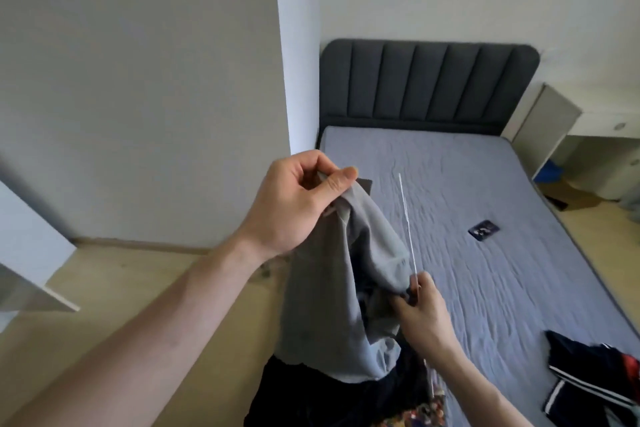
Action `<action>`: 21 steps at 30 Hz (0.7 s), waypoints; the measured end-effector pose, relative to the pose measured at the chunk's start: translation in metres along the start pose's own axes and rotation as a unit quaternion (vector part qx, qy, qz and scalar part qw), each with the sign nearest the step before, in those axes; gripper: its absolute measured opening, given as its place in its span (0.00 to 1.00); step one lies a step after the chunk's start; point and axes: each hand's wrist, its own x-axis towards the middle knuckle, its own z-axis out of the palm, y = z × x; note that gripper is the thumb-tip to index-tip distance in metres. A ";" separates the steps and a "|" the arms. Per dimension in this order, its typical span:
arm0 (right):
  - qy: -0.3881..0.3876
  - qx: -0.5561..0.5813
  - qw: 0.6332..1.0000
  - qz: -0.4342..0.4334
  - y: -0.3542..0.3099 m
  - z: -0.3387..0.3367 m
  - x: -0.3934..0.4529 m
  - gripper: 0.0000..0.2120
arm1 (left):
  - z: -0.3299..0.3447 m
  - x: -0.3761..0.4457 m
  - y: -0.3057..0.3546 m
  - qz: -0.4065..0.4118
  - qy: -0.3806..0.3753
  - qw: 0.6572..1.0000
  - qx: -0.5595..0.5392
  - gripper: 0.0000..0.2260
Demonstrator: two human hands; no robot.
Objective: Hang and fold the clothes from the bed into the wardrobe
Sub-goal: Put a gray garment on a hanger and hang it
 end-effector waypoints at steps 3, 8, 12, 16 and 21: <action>0.032 0.026 0.996 -0.076 -0.031 -0.025 0.031 0.18 | -0.035 0.010 0.010 0.037 0.064 0.990 0.124 0.12; 0.022 0.060 0.982 -0.179 -0.094 -0.060 0.062 0.22 | -0.107 0.017 0.013 -0.073 -0.005 0.944 0.322 0.19; -0.037 0.093 0.970 -0.222 -0.145 -0.072 0.074 0.24 | -0.137 0.014 0.009 -0.167 -0.095 0.879 0.437 0.32; -0.131 0.155 0.954 -0.222 -0.188 -0.077 0.075 0.25 | -0.145 0.010 0.002 -0.170 -0.099 0.818 0.541 0.35; -0.180 0.205 0.943 -0.193 -0.211 -0.068 0.065 0.23 | -0.109 0.000 0.021 -0.055 -0.050 0.737 0.672 0.21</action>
